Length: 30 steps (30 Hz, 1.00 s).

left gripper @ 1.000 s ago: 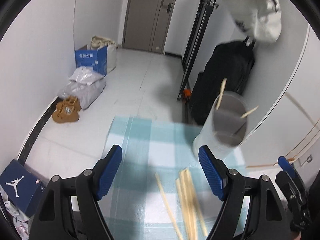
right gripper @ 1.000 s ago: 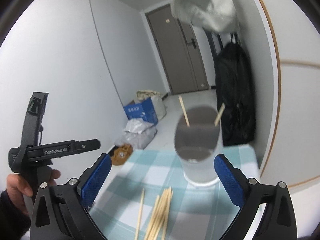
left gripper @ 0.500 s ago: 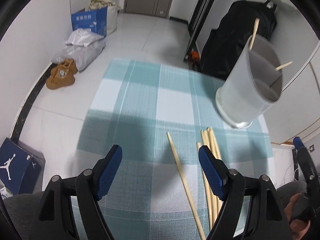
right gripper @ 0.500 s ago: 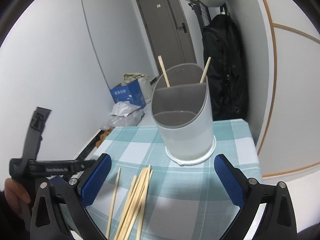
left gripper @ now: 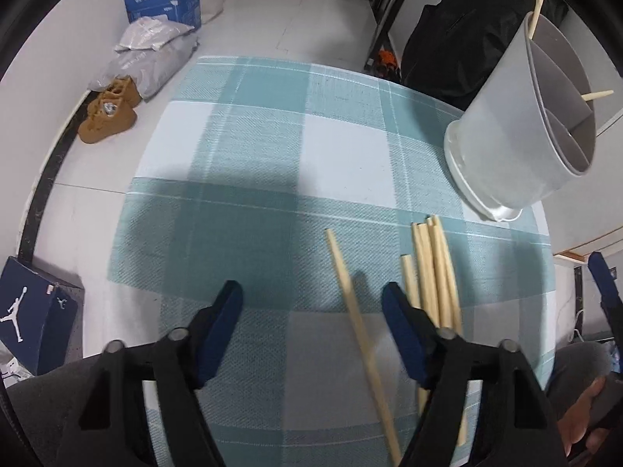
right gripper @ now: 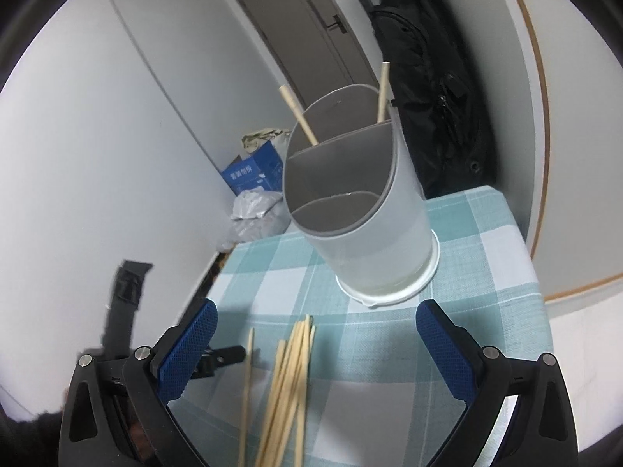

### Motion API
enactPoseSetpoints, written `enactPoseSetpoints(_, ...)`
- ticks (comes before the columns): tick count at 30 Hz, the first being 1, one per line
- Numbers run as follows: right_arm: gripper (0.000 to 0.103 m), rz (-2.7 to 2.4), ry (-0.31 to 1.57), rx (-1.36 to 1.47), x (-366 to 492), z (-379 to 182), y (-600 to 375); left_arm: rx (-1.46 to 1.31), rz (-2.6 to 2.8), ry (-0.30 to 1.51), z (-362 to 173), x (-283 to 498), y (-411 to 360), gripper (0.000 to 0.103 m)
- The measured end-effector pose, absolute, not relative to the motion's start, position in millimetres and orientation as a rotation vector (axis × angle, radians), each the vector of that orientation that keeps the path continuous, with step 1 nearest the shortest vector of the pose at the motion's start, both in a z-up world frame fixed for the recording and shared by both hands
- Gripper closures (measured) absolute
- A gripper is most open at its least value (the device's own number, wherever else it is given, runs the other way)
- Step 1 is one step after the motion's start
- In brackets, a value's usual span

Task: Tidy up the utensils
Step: 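Grasp another chopstick from the pile with the left tool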

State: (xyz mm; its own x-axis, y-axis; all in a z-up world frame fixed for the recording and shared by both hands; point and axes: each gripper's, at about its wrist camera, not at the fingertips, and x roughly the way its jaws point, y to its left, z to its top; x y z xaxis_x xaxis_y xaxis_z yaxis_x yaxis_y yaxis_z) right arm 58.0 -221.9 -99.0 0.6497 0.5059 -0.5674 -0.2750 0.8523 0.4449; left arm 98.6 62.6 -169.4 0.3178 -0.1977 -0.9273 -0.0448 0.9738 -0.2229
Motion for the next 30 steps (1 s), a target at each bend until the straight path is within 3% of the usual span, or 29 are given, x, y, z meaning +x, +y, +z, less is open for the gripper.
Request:
enactPoseSetpoints(3,0.0,0.447,0.745,0.372,62,-98,-228,-0.198,-0.101,1.295,-171,105,54,0.052)
enactPoseSetpoints(10,0.0,0.46,0.736,0.391,58,-89,-237,-0.089,-0.029,1.388,-171,111,34,0.056)
enactPoseSetpoints(11,0.0,0.462,0.736,0.392,58,-88,-238,-0.066,-0.014,1.373,-170,110,32,0.079)
enactPoseSetpoints(12,0.0,0.461,0.738,0.393,58,-88,-239,-0.041,-0.007,1.364,-169,110,29,0.093)
enactPoseSetpoints(15,0.0,0.449,0.75,0.401,57,-90,-244,-0.037,-0.029,1.355,-169,108,23,0.099)
enactPoseSetpoints(22,0.0,0.425,0.771,0.415,55,-94,-251,-0.174,-0.148,1.299,-165,114,27,0.102)
enactPoseSetpoints(26,0.0,0.423,0.79,0.384,55,-98,-245,-0.277,-0.172,1.155,-148,105,44,0.102)
enactPoseSetpoints(30,0.012,0.45,0.848,0.341,59,-110,-231,-0.321,-0.202,1.042,-132,85,58,0.102)
